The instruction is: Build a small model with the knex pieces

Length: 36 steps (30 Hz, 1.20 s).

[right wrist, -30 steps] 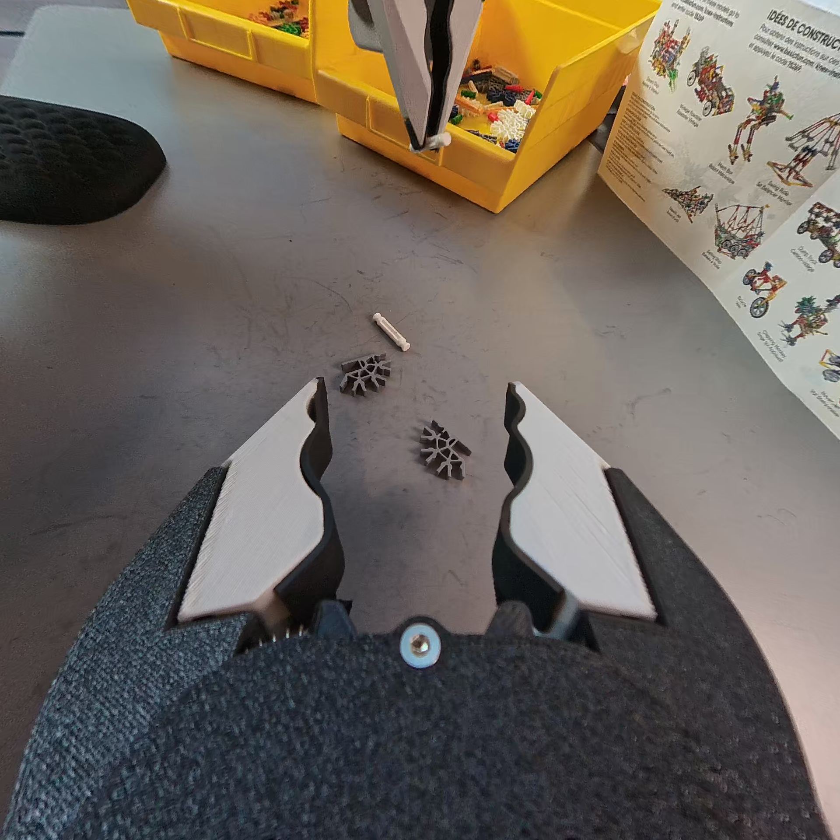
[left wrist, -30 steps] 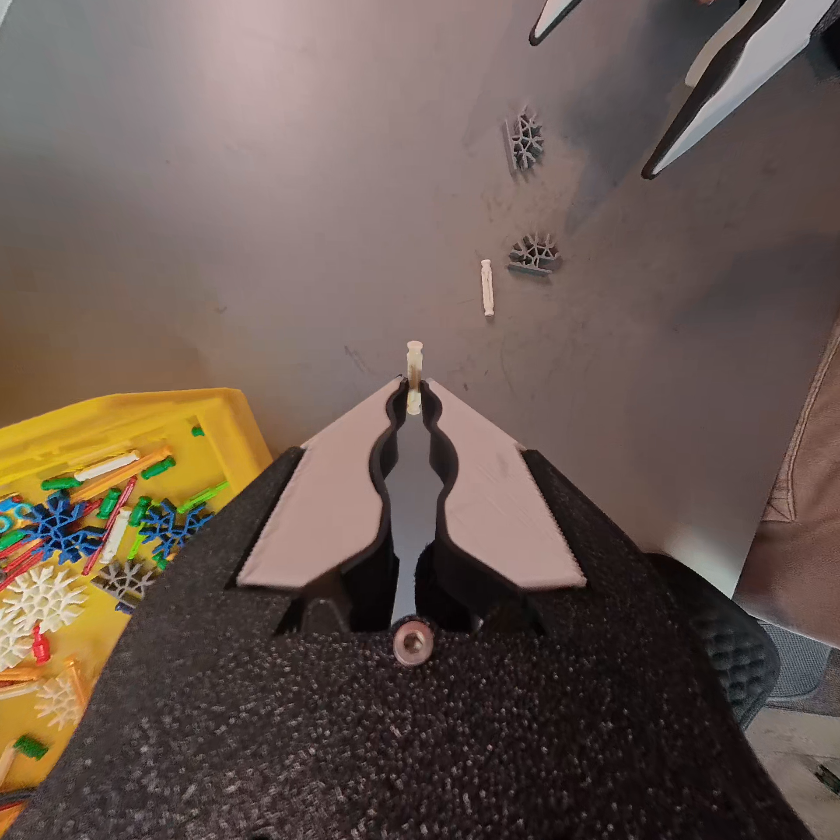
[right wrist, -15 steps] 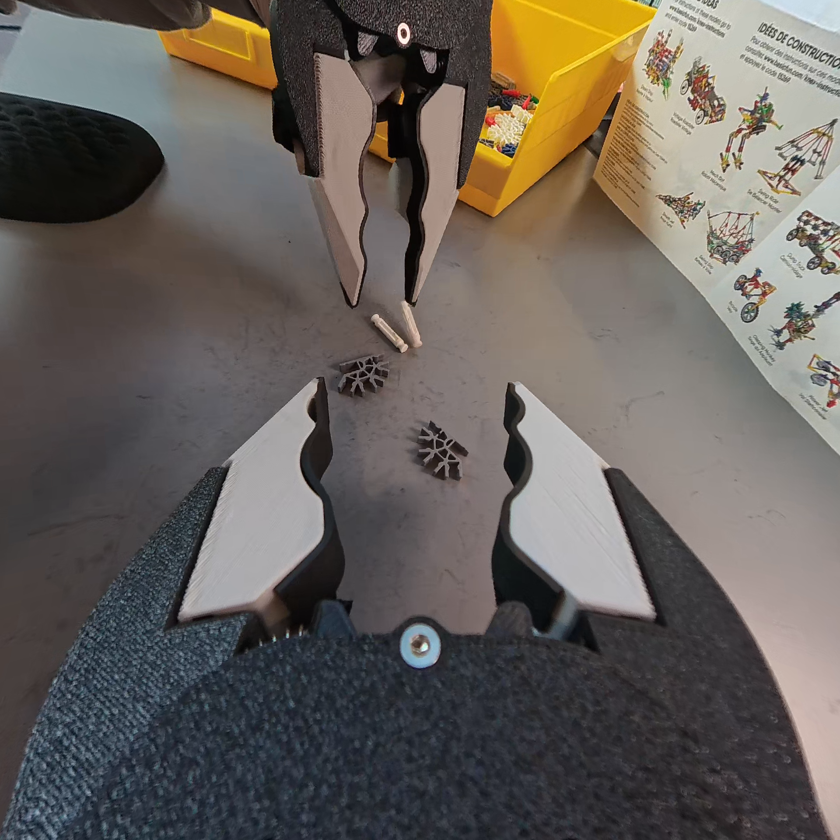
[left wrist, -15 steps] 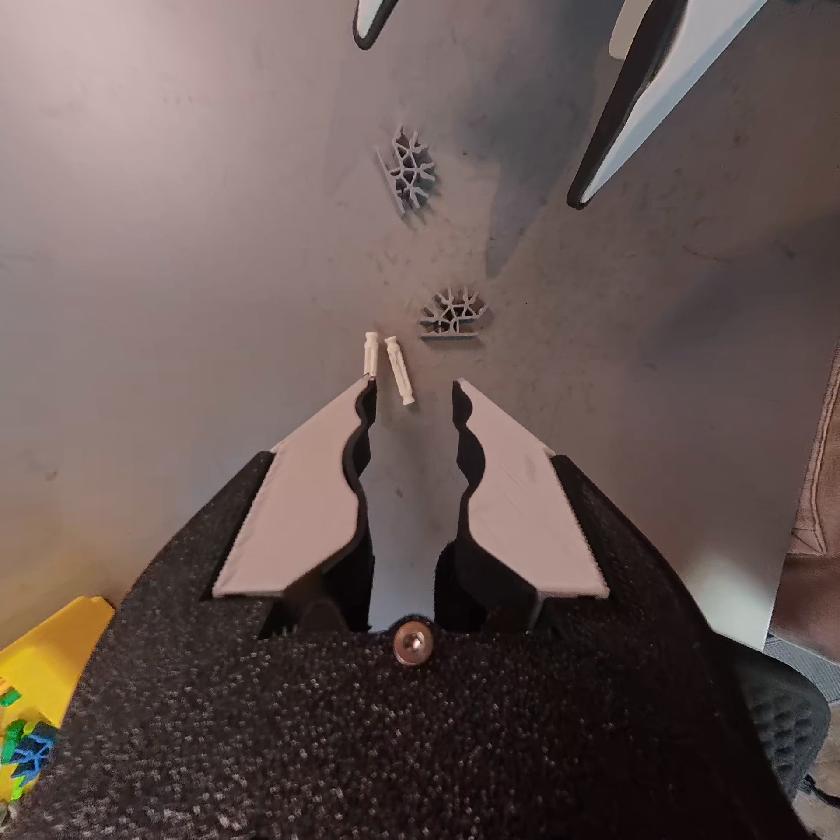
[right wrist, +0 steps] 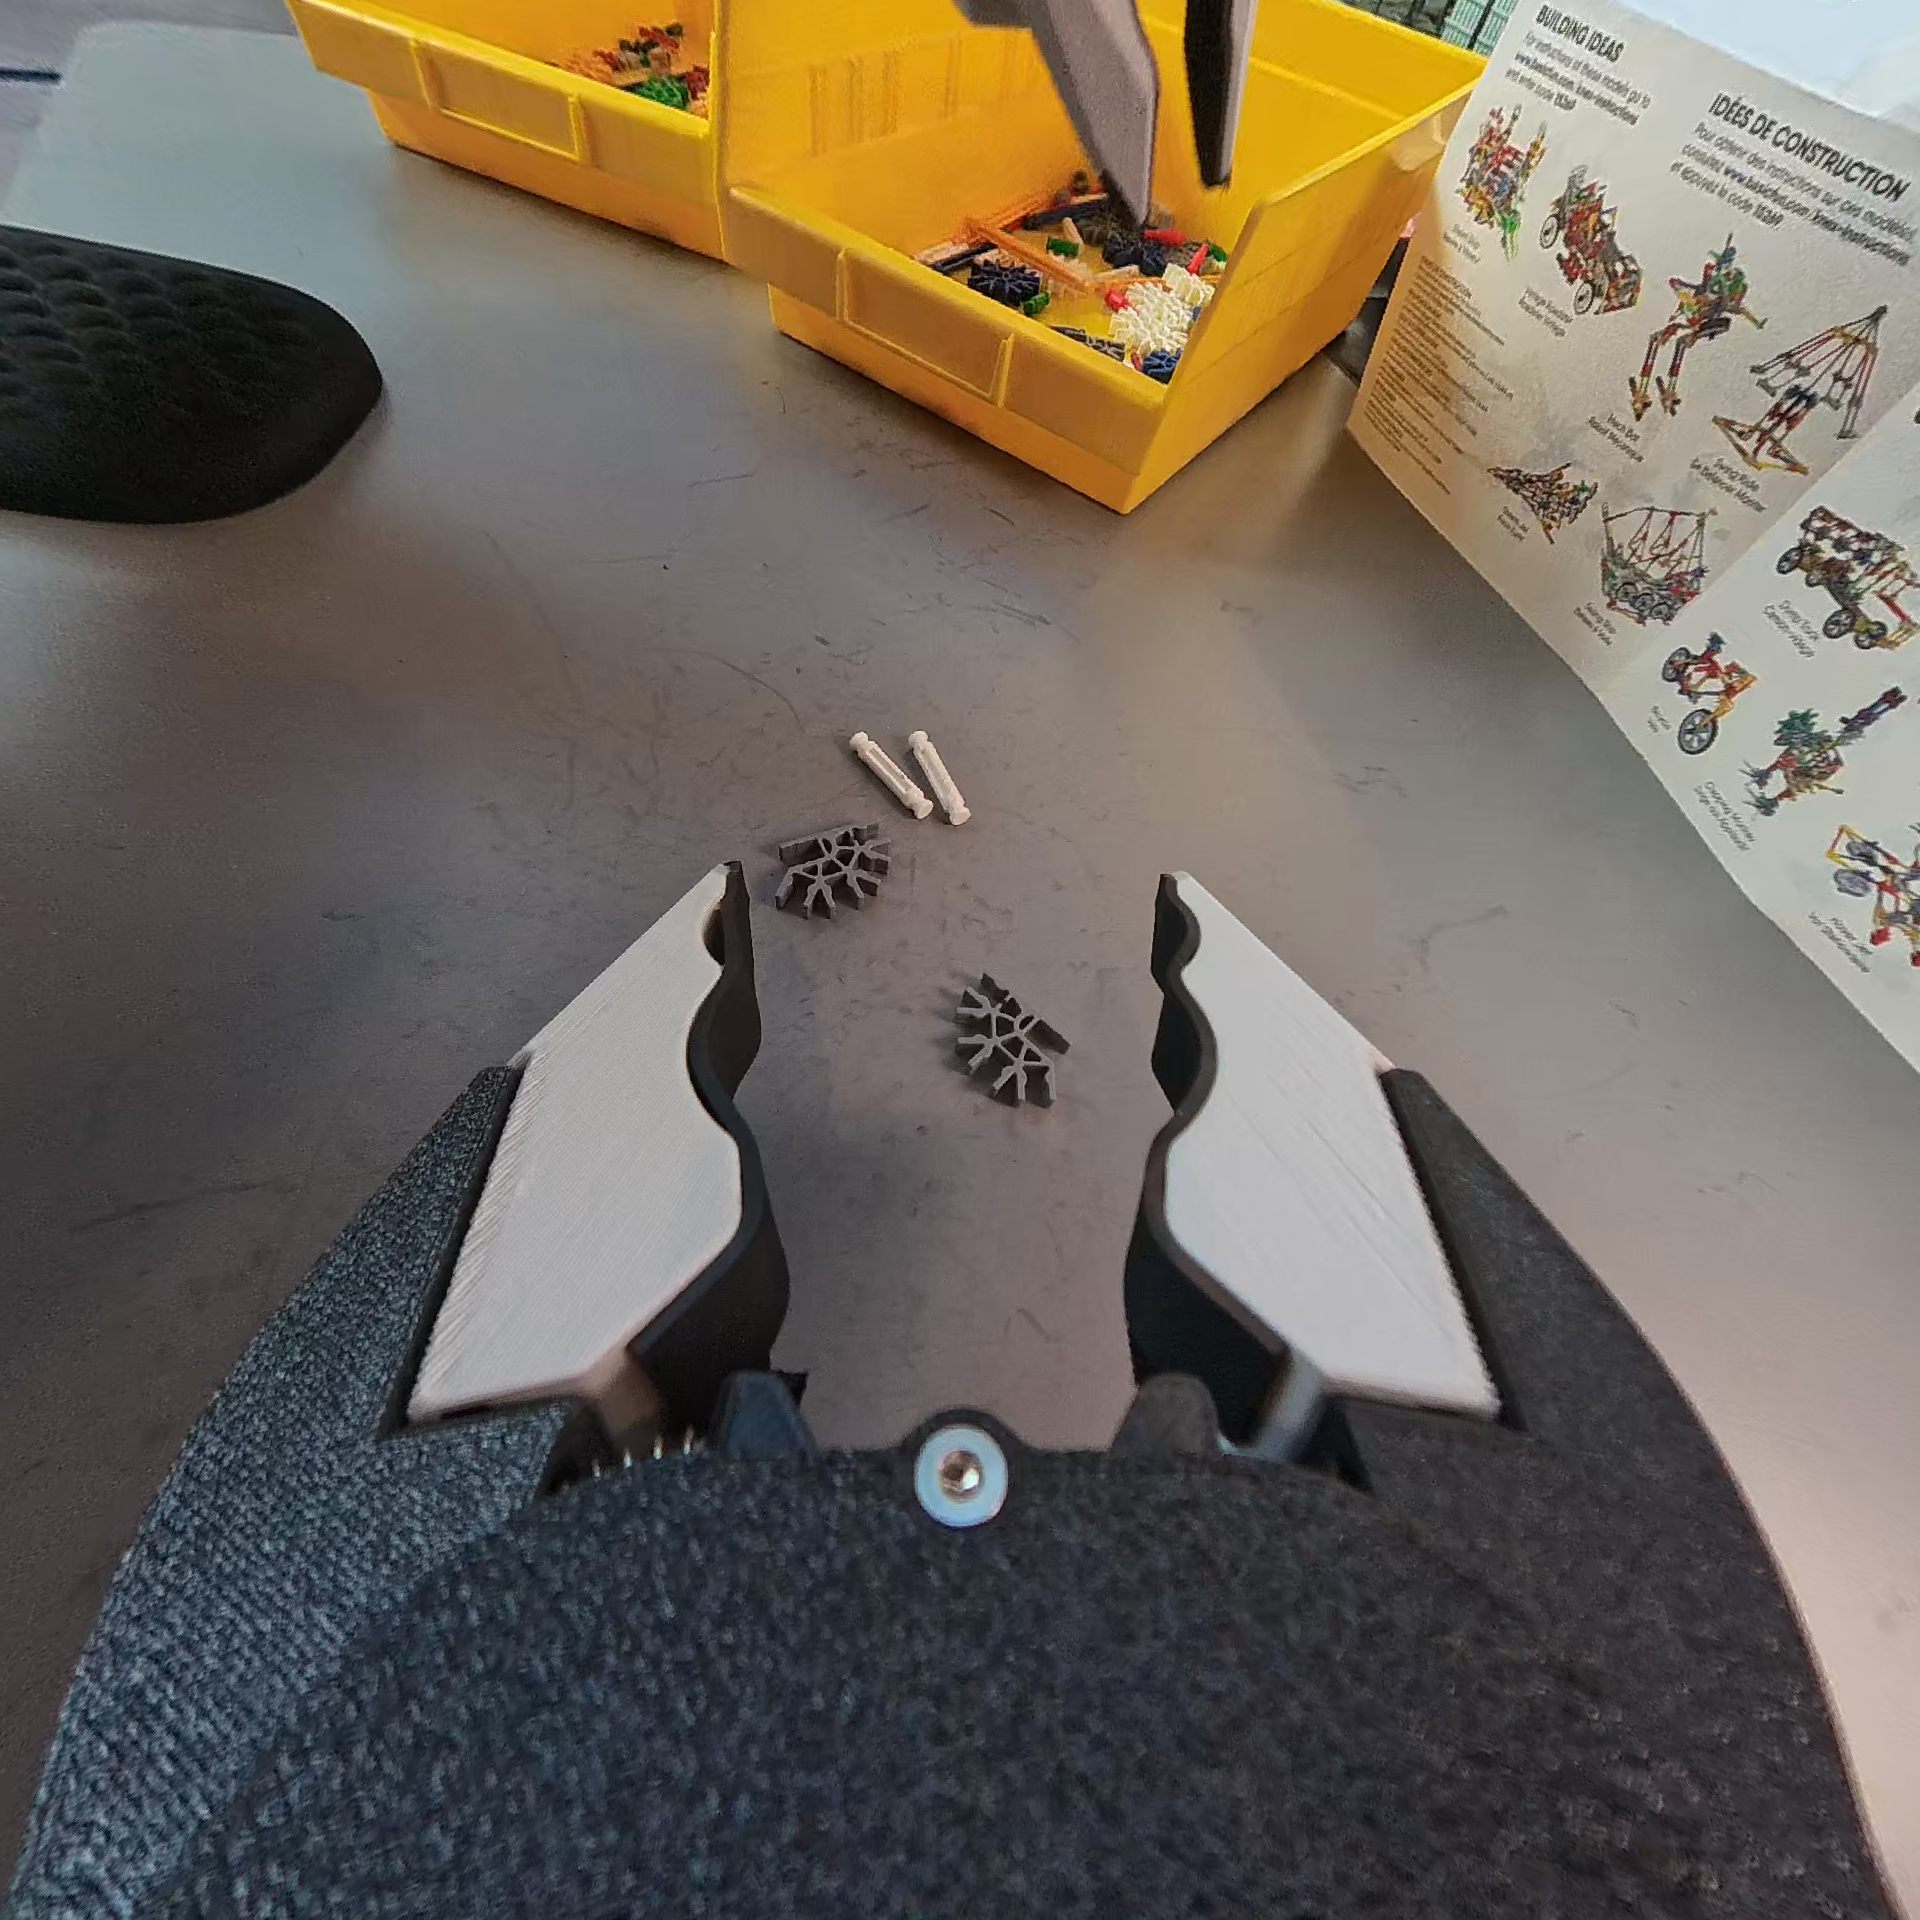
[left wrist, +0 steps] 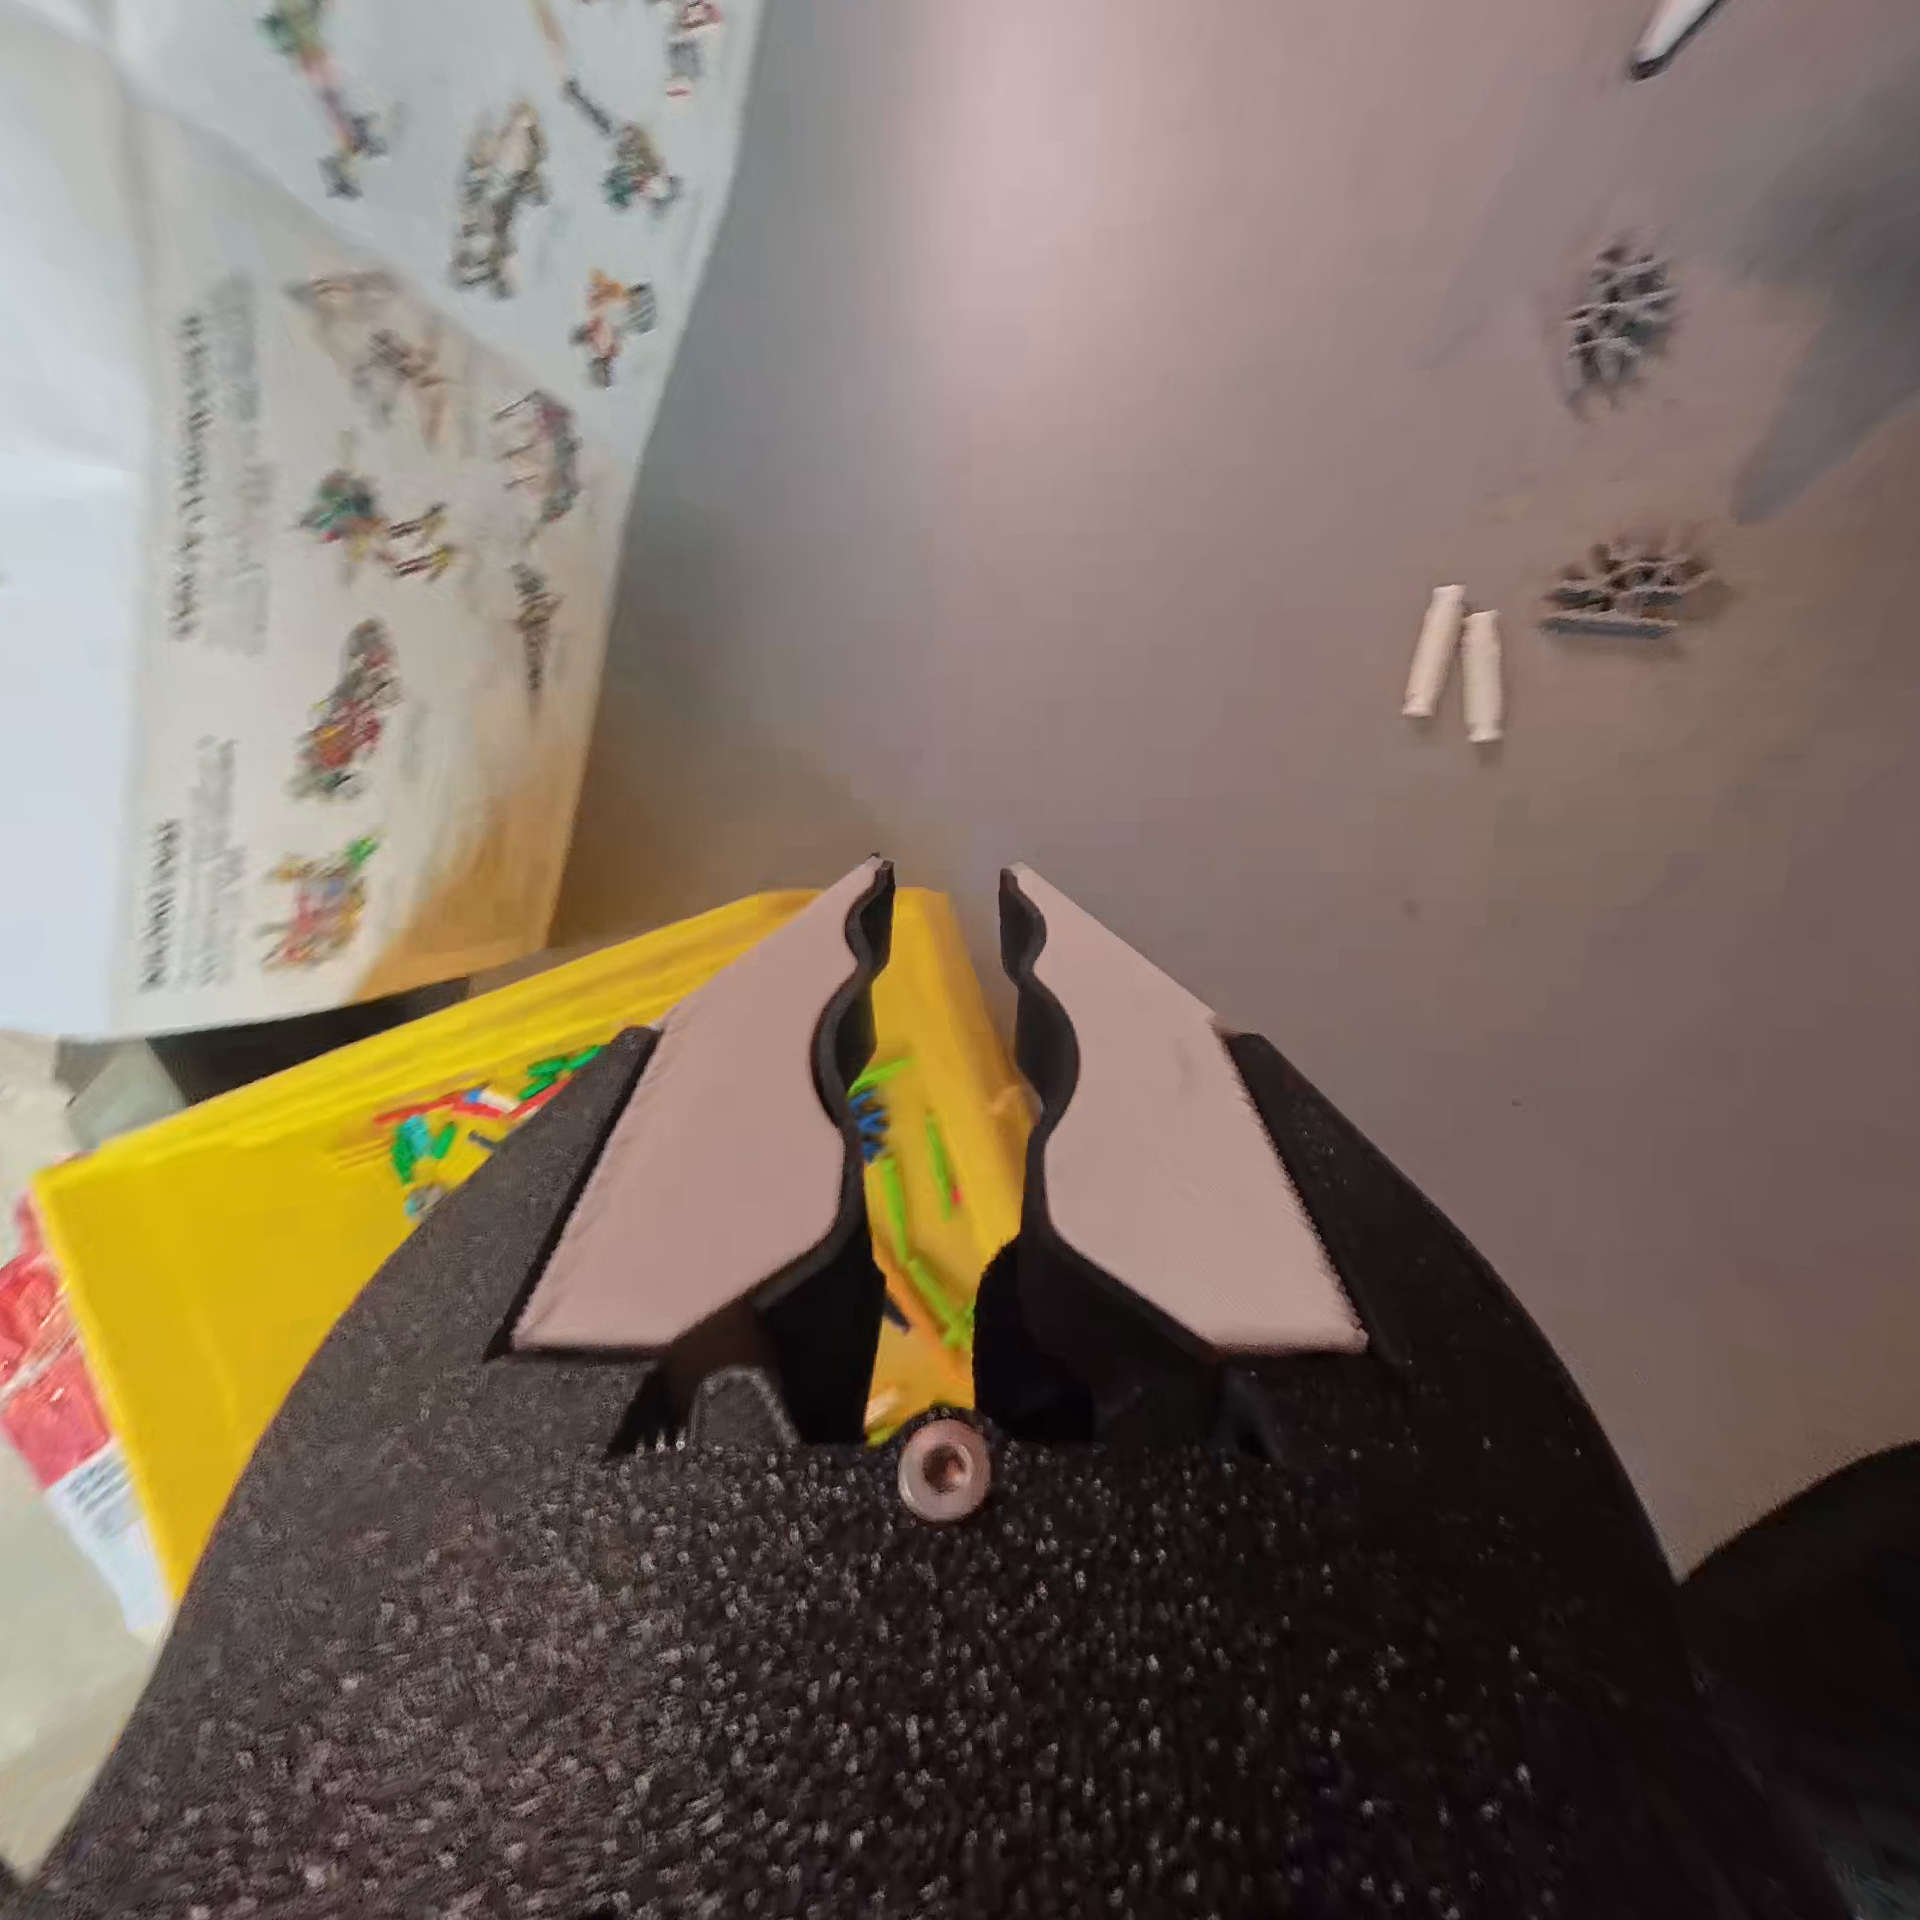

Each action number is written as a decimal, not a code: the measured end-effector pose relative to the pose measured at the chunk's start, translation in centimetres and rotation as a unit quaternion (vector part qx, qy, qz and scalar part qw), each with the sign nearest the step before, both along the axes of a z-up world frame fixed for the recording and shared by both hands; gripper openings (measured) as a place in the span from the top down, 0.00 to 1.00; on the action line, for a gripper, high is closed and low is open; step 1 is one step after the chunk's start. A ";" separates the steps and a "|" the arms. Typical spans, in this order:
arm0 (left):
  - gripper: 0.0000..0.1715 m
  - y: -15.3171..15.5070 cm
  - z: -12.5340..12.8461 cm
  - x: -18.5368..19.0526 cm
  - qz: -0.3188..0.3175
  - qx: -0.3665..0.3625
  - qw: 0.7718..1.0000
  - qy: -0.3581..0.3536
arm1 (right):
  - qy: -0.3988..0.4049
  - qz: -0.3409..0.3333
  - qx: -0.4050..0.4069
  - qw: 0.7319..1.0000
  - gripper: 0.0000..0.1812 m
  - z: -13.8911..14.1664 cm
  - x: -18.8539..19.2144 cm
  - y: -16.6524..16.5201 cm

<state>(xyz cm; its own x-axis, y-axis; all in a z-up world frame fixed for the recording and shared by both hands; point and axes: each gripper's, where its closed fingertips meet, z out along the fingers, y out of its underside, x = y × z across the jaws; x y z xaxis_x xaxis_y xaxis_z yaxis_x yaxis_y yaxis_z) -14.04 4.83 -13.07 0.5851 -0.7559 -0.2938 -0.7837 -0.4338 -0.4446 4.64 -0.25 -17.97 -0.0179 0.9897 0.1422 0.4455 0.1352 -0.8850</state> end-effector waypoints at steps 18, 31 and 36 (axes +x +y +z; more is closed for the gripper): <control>0.95 2.6 -9.8 -13.8 0.088 -0.138 0.982 0.094 | 0.003 0.000 -0.016 1.000 0.59 -0.2 0.0 0.1; 0.96 1.9 -10.5 -13.6 0.075 -0.182 0.977 0.087 | -0.002 0.004 -0.015 1.000 0.60 -0.4 0.0 0.0; 0.97 1.5 -10.2 -14.0 0.081 -0.180 0.977 0.085 | -0.003 0.003 -0.013 1.000 0.60 -0.4 0.0 0.0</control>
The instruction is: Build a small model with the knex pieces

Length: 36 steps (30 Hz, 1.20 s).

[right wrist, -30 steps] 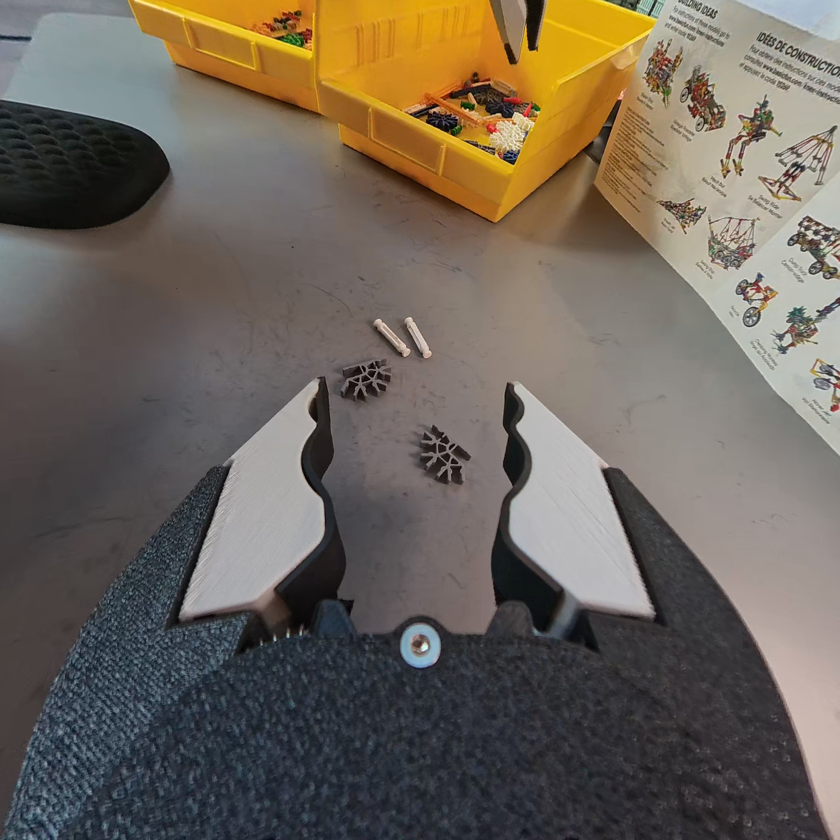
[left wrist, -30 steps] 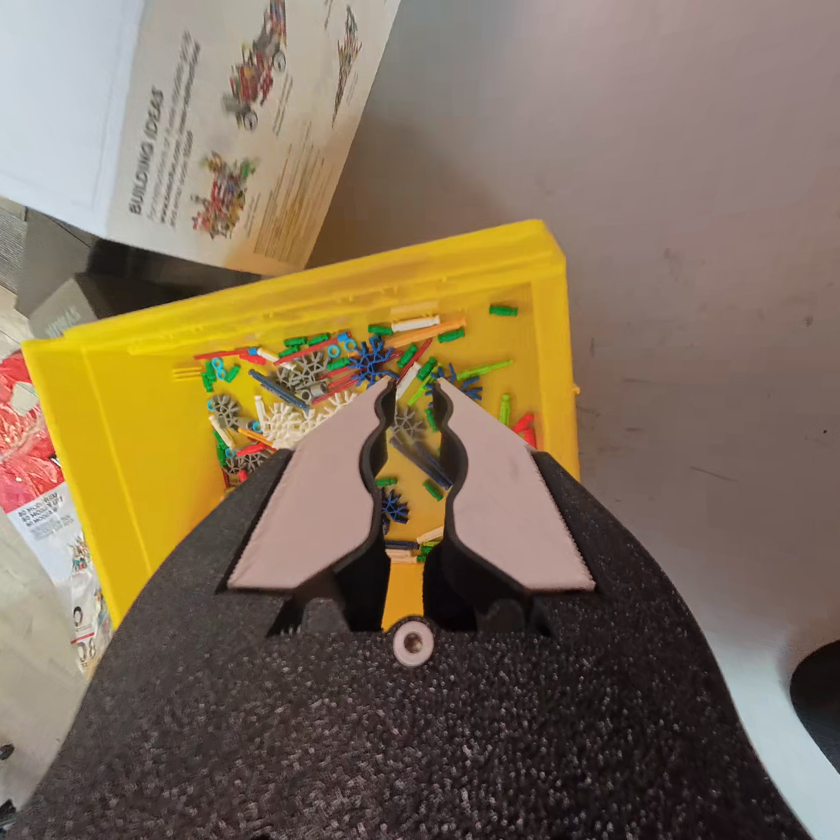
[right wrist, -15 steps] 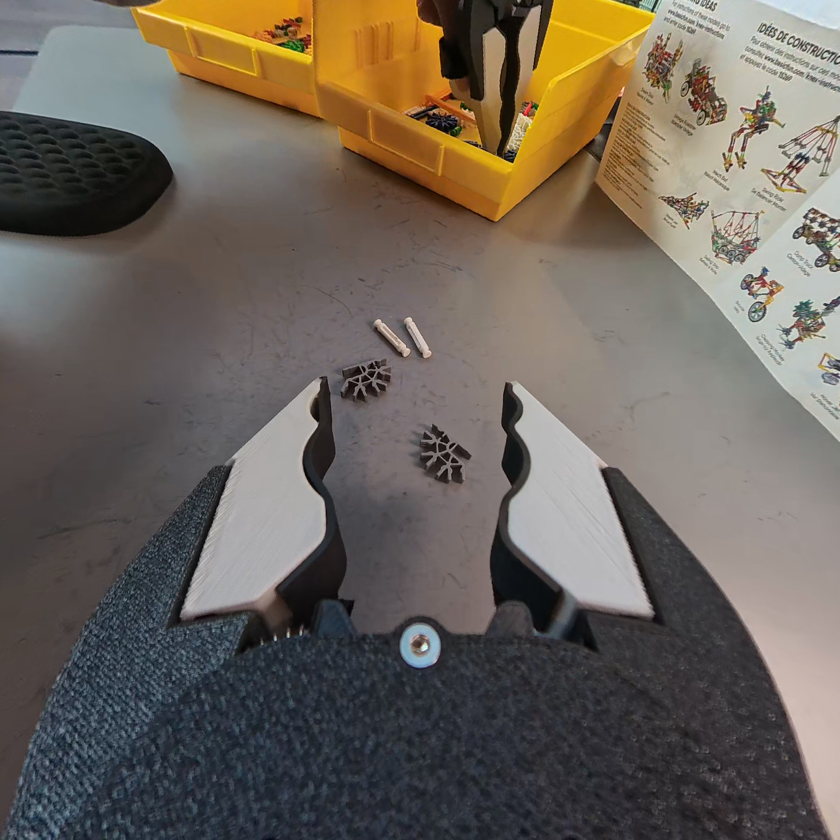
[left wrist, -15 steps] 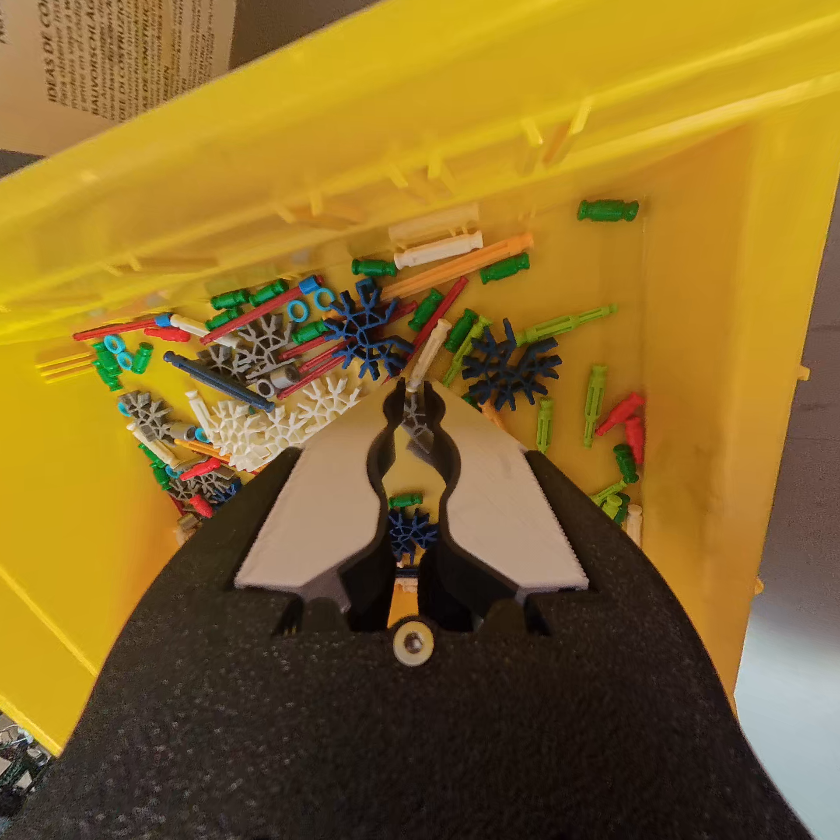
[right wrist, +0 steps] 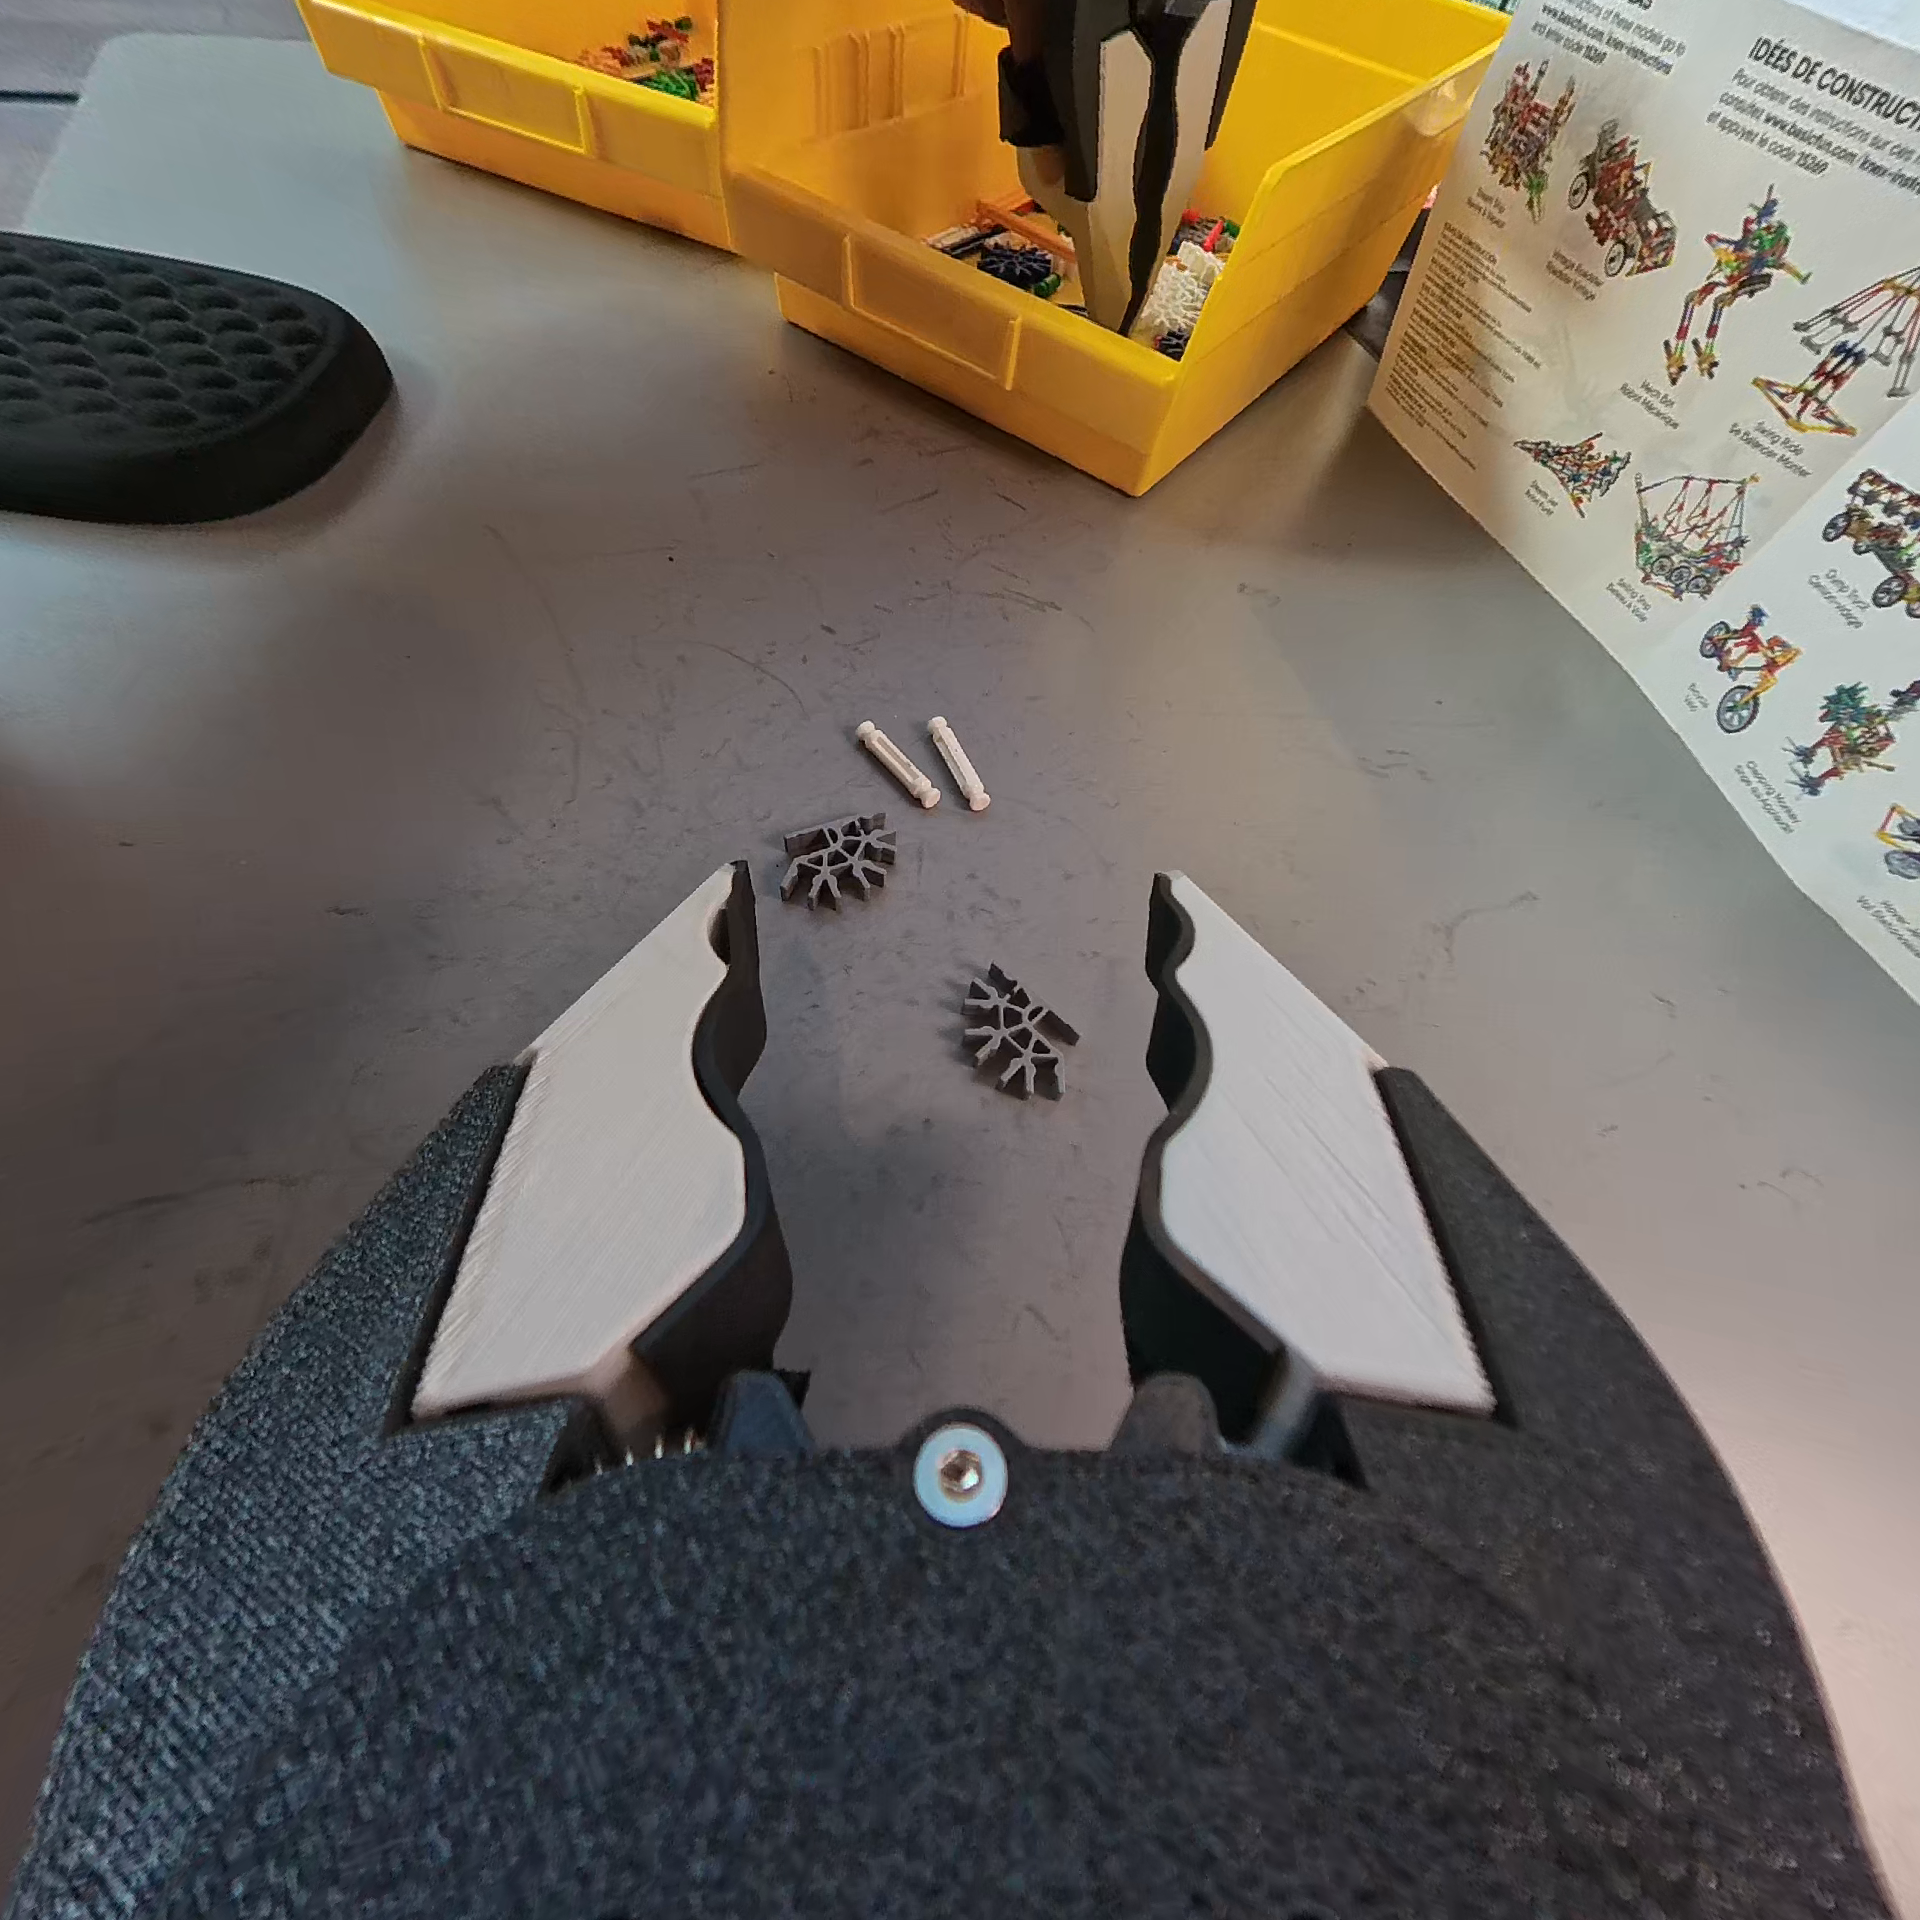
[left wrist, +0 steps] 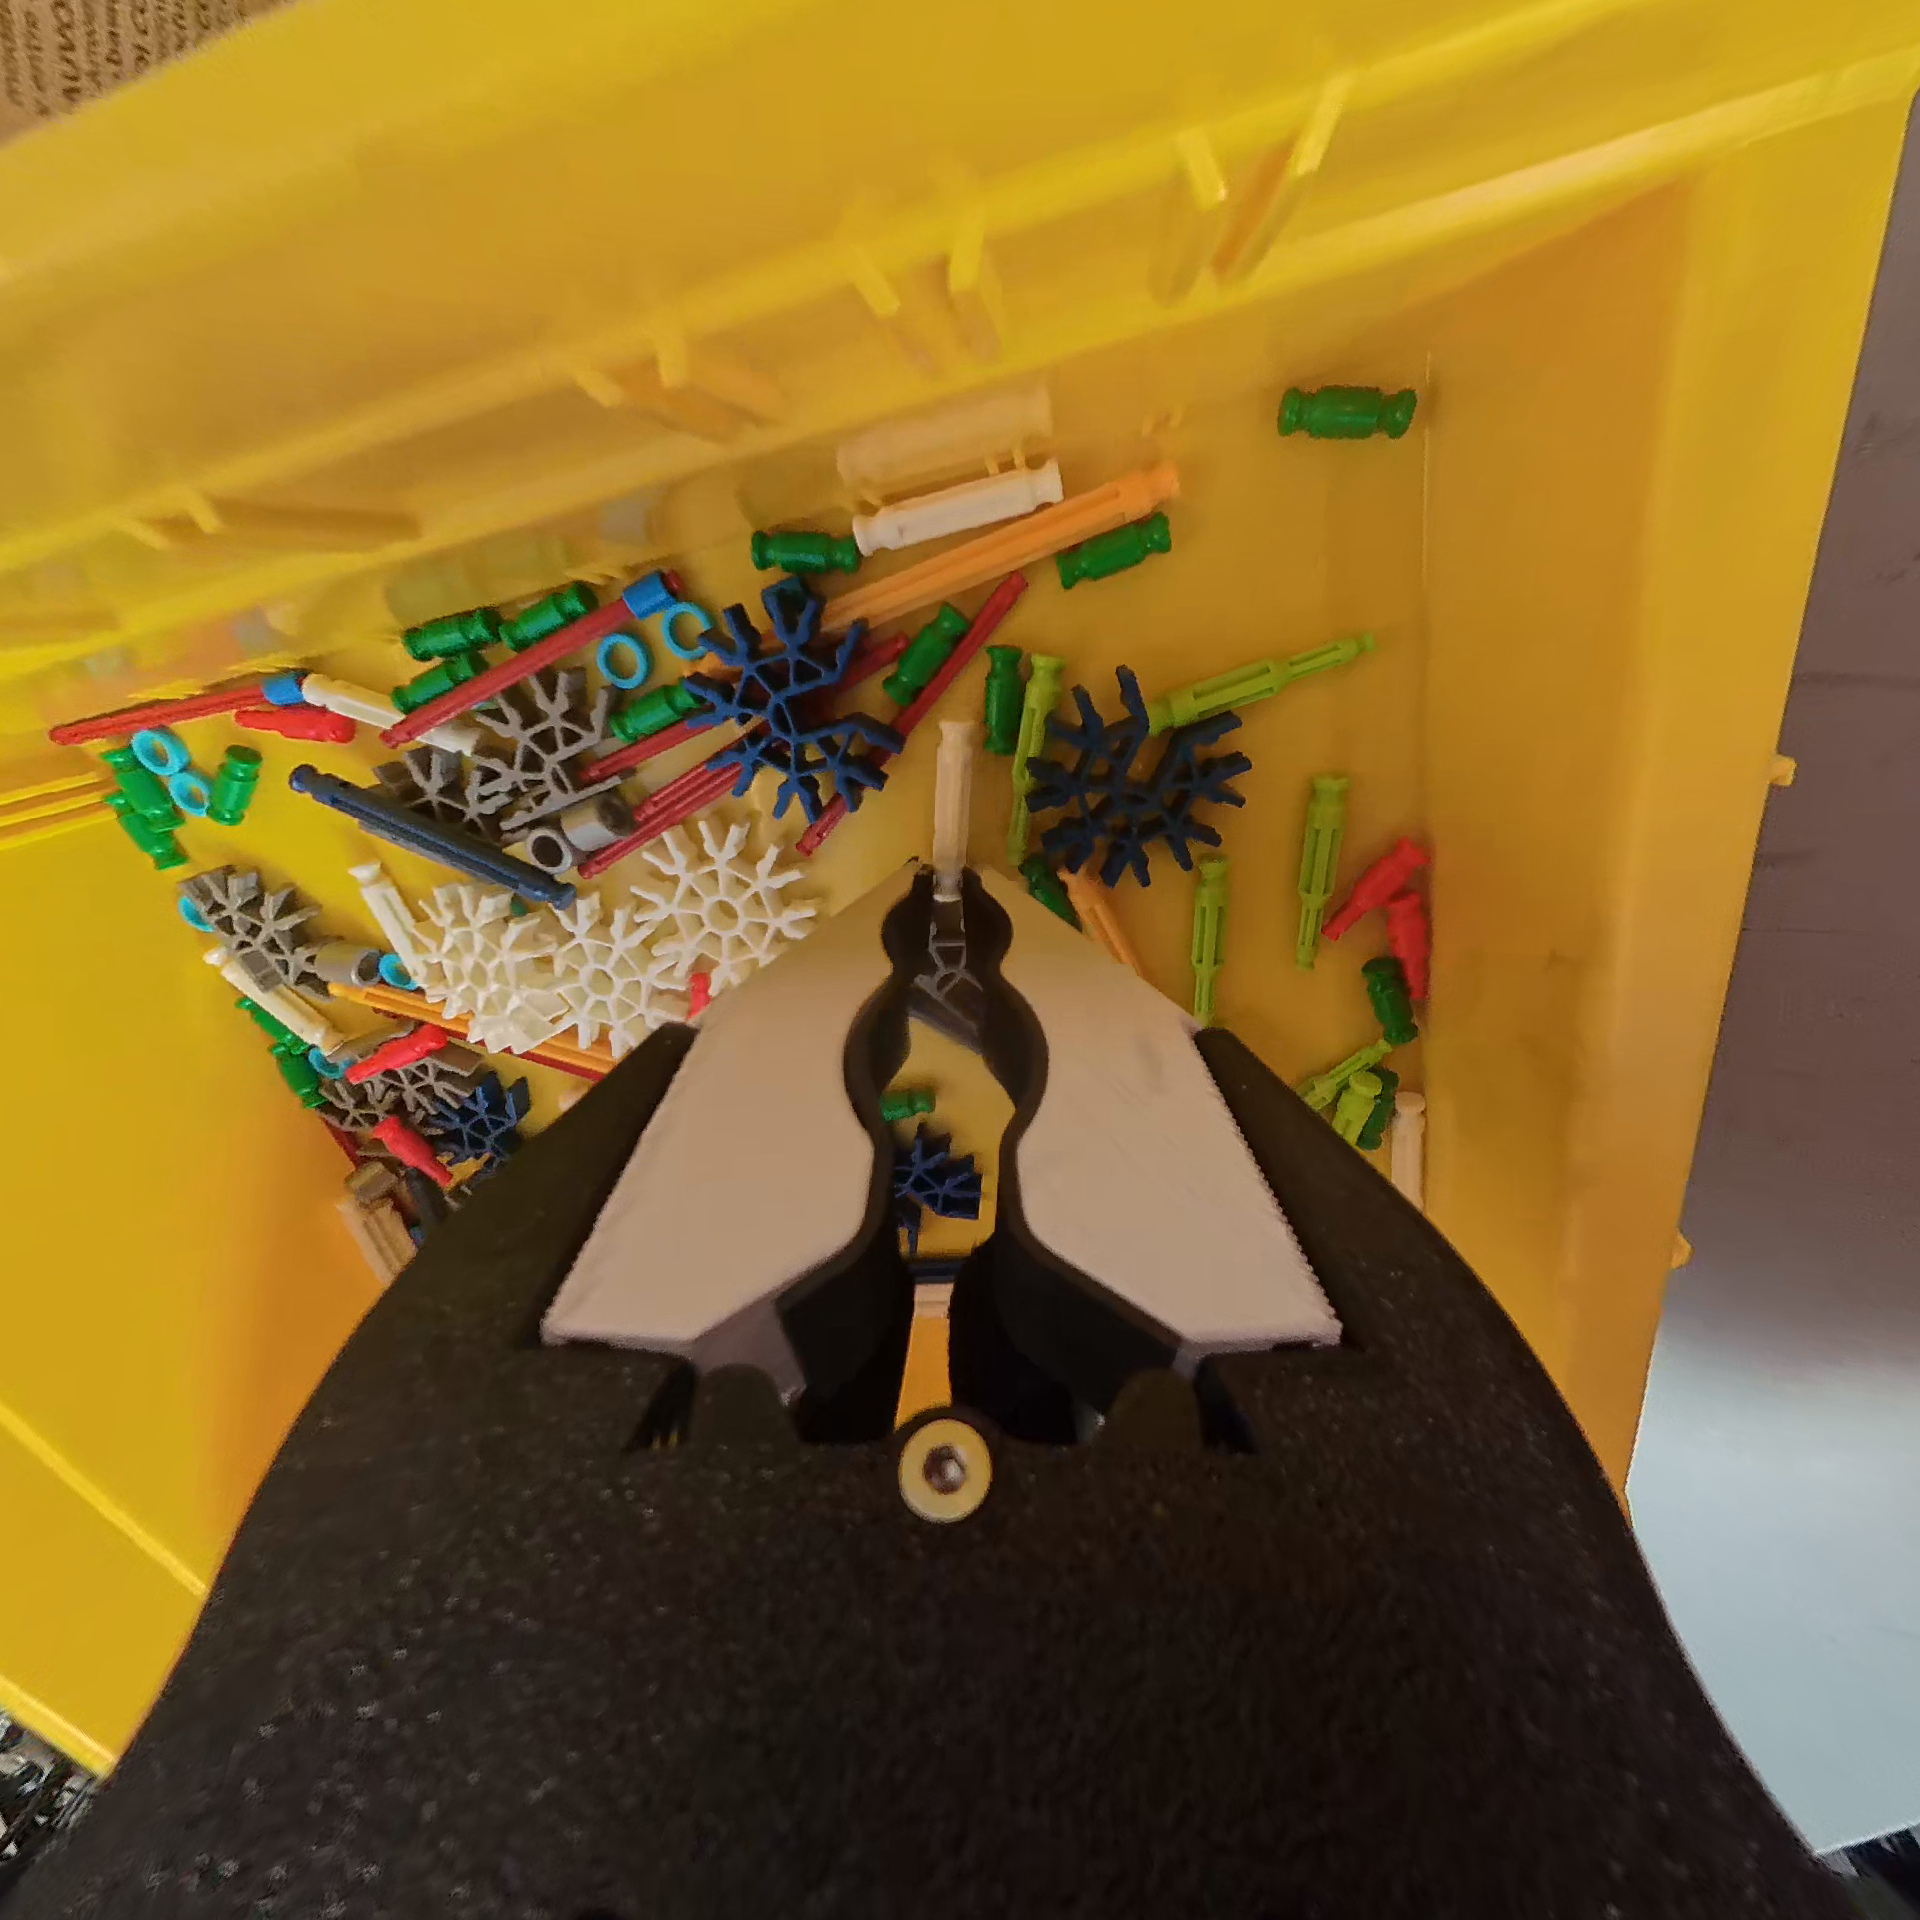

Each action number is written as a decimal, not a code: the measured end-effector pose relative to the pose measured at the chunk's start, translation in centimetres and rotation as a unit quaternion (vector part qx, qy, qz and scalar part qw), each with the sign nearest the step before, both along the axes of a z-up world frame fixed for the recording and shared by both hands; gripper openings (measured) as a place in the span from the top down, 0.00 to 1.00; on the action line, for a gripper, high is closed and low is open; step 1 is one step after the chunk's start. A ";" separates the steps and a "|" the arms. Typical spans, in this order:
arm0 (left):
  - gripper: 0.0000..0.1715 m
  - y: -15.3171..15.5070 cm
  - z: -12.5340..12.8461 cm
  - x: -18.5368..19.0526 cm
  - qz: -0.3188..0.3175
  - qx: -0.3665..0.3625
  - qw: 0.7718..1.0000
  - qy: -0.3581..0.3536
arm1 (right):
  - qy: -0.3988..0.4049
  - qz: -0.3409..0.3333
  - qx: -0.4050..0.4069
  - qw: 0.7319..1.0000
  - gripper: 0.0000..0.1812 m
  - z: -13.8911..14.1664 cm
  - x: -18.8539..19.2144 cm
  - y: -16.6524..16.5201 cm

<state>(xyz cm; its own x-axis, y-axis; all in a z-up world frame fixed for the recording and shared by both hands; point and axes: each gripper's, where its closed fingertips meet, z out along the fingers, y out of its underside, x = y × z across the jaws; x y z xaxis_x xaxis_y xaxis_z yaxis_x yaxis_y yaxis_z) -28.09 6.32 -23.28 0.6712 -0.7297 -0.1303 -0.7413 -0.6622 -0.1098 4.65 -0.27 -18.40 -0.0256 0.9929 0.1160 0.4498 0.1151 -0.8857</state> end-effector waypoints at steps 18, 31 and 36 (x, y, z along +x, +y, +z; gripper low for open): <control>0.97 -6.3 0.9 22.6 -0.071 0.021 0.988 -0.139 | -0.002 -0.001 0.005 1.000 0.60 -0.1 0.1 0.1; 0.96 -6.0 -0.7 24.0 -0.078 0.011 0.986 -0.145 | -0.001 0.005 0.011 1.000 0.60 0.2 0.0 -0.2; 0.96 -6.0 -0.7 24.0 -0.078 0.012 0.985 -0.151 | -0.005 0.003 0.009 1.000 0.60 -0.1 0.0 -0.1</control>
<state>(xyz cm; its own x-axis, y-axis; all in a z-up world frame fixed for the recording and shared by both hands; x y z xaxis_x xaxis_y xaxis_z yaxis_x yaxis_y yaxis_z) -4.05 0.27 -23.97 0.5623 -0.8261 0.0387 -0.7650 -0.5374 -0.3549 4.70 -0.41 -18.50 -0.0331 0.9906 0.1328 0.4579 0.1331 -0.8790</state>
